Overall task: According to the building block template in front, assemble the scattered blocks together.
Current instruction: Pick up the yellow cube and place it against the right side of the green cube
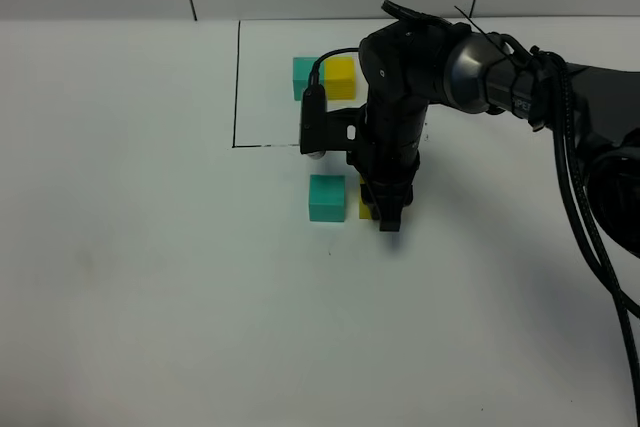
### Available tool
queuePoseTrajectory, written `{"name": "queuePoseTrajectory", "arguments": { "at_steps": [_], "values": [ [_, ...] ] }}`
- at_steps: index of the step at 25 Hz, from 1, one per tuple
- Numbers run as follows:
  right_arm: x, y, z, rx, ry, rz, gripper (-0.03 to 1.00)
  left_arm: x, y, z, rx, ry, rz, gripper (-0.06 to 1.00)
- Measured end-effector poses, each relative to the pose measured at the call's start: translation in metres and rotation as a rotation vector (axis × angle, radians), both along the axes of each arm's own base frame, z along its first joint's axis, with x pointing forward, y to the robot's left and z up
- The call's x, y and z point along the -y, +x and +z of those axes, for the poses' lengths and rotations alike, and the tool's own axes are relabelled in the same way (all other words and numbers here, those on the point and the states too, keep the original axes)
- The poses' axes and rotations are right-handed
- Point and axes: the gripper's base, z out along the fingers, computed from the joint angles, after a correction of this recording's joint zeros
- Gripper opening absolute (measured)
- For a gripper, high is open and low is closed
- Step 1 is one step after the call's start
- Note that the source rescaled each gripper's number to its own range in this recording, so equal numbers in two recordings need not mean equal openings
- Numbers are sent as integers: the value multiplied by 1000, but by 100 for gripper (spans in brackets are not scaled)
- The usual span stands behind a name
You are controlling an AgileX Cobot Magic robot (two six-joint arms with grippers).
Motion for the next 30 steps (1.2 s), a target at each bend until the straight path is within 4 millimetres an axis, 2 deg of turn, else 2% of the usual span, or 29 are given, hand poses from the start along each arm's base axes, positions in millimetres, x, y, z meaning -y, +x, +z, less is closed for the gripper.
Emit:
{"name": "queuePoseTrajectory", "arguments": {
  "at_steps": [15, 30],
  "values": [
    [-6, -1, -3, -26, 56, -46, 1, 0, 0, 0, 0, 0, 0, 68],
    [-13, -3, -3, -14, 50, -7, 1, 0, 0, 0, 0, -1, 0, 68]
  ]
}}
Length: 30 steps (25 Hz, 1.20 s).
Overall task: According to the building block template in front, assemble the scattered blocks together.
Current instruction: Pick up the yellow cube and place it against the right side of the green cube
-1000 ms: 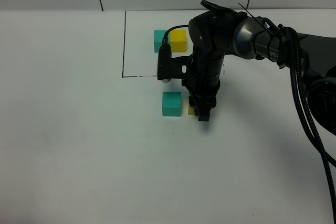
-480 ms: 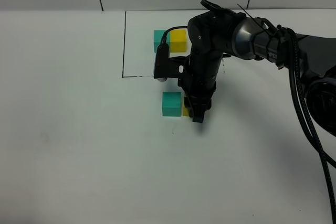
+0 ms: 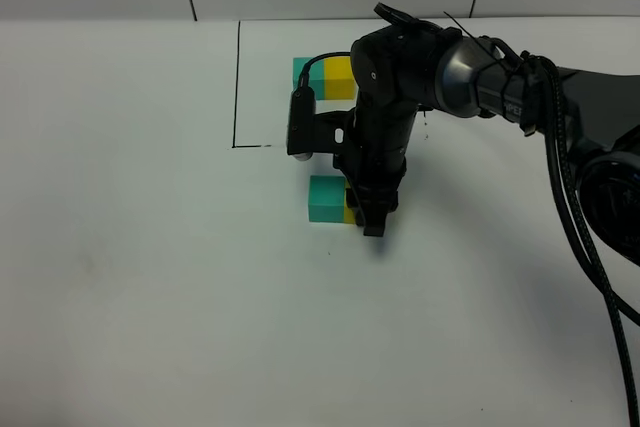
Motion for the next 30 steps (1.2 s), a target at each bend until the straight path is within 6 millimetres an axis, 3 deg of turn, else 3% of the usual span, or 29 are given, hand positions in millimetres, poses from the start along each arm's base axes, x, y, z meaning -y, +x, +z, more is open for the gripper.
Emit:
{"name": "queuePoseTrajectory", "arguments": {
  "at_steps": [21, 23, 28, 30],
  "values": [
    [-1, 0, 0, 6, -1, 36, 2, 0, 0, 0, 0, 0, 0, 68],
    [-2, 1, -3, 7, 9, 22, 12, 0, 0, 0, 0, 0, 0, 68],
    [-2, 1, -1, 4, 24, -25, 63, 0, 0, 0, 0, 0, 0, 68],
    [2, 0, 10, 2, 27, -62, 73, 0, 0, 0, 0, -1, -1, 68]
  ]
}}
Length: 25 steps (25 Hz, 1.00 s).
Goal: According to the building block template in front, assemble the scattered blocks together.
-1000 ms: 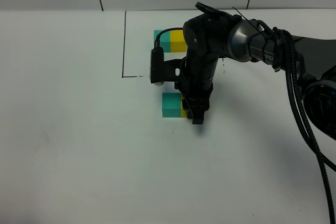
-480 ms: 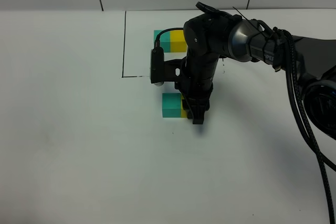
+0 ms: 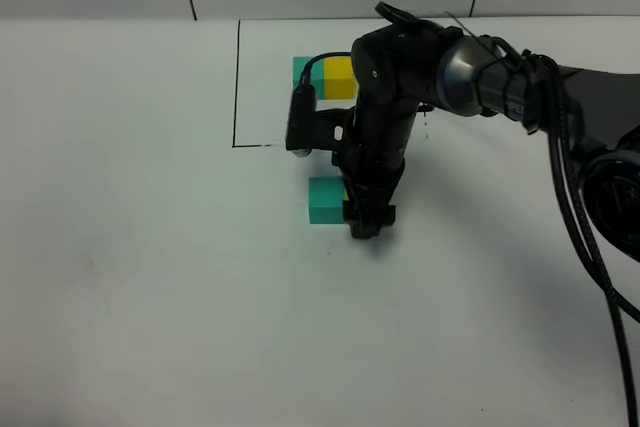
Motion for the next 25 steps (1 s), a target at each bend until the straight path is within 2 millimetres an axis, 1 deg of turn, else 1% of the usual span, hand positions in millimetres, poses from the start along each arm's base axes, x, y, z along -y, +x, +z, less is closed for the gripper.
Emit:
{"name": "queuePoseTrajectory", "arguments": {
  "at_steps": [3, 5, 7, 9, 11, 13, 14, 16, 17, 18, 20, 21, 24, 25],
  "values": [
    [14, 1, 36, 33, 28, -92, 79, 0, 0, 0, 0, 0, 0, 68],
    [31, 4, 62, 62, 58, -203, 80, 0, 0, 0, 0, 0, 0, 68],
    [54, 8, 80, 92, 89, -341, 80, 0, 0, 0, 0, 0, 0, 68],
    [87, 13, 95, 131, 131, -524, 80, 0, 0, 0, 0, 0, 0, 68],
    [121, 15, 105, 181, 177, -702, 81, 0, 0, 0, 0, 0, 0, 68],
    [158, 10, 110, 219, 212, -875, 83, 0, 0, 0, 0, 0, 0, 68],
    [173, 4, 115, 244, 228, -935, 84, 0, 0, 0, 0, 0, 0, 68],
    [203, -15, 122, 278, 241, -1037, 88, 0, 0, 0, 0, 0, 0, 68],
    [212, -28, 118, 270, 231, -1069, 90, 0, 0, 0, 0, 0, 0, 68],
    [220, -41, 123, 289, 237, -1094, 93, 0, 0, 0, 0, 0, 0, 68],
    [227, -69, 125, 292, 233, -1123, 97, 0, 0, 0, 0, 0, 0, 68],
    [228, -82, 131, 307, 240, -1128, 98, 0, 0, 0, 0, 0, 0, 68],
    [223, -125, 147, 345, 274, -1131, 100, 0, 0, 0, 0, 0, 0, 68],
    [221, -139, 155, 373, 301, -1134, 100, 0, 0, 0, 0, 0, 0, 68]
  ]
}}
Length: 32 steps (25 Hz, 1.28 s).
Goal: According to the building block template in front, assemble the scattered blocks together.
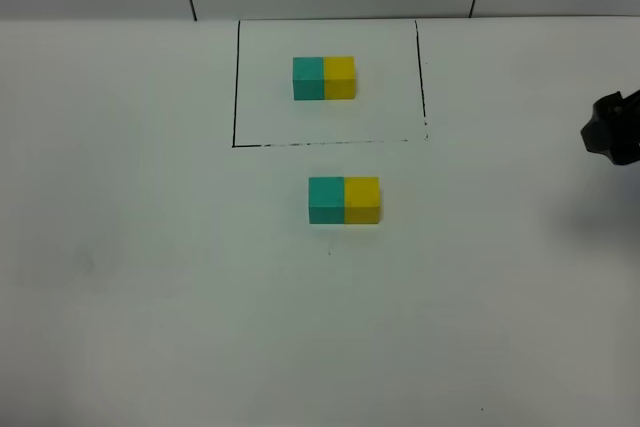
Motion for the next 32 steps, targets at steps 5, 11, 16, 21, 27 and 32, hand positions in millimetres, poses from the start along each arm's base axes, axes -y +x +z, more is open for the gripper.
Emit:
{"name": "queuePoseTrajectory", "arguments": {
  "at_steps": [5, 11, 16, 21, 27, 32],
  "values": [
    [-10, -75, 20, 109, 38, -13, 100, -1, 0, 0, 0, 8, 6, 68],
    [-20, -154, 30, 189, 48, 2, 100, -2, 0, 0, 0, 20, 13, 68],
    [-24, -201, 38, 255, 76, -41, 100, -2, 0, 0, 0, 22, 15, 68],
    [-25, -227, 21, 317, 82, -75, 100, -2, 0, 0, 0, 22, 15, 68],
    [-25, -246, -3, 351, 57, -57, 100, -2, 0, 0, 0, 23, 15, 68],
    [-26, -262, -11, 425, 56, -32, 100, -2, 0, 0, 0, 23, 15, 68]
  ]
}}
